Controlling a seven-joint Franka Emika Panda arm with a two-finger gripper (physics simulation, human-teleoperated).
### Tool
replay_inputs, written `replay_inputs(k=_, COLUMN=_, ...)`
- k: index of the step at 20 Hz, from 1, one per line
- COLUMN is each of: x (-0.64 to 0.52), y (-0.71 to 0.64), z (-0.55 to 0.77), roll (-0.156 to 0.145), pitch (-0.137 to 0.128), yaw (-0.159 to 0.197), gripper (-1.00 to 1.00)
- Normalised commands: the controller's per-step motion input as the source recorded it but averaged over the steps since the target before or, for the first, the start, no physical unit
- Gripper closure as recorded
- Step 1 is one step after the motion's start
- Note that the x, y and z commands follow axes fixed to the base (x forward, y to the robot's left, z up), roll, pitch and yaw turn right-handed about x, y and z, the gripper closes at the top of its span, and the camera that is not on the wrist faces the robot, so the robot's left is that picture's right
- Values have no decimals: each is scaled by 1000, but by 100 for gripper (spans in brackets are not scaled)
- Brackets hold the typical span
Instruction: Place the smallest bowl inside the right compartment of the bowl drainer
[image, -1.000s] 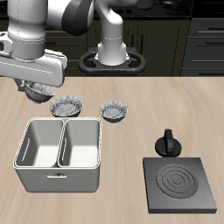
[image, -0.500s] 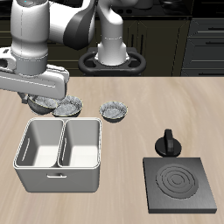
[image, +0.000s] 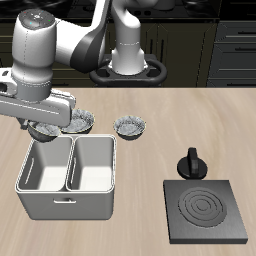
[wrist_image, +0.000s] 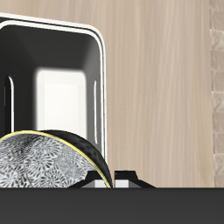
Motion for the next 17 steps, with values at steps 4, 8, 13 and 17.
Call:
replay_inputs(k=4, x=8, y=105, z=-260, roll=9, pitch=48, yaw=56, gripper=-100)
replay_inputs(k=8, x=-53, y=153, z=-238, roll=32, pitch=9, yaw=16, gripper=-100)
replay_inputs(k=13, x=-98, y=178, z=-103, roll=31, pitch=4, yaw=23, gripper=-100)
replay_inputs(k=17, x=-206, y=102, z=178, roll=-6, pitch=-46, yaw=-9, gripper=-100)
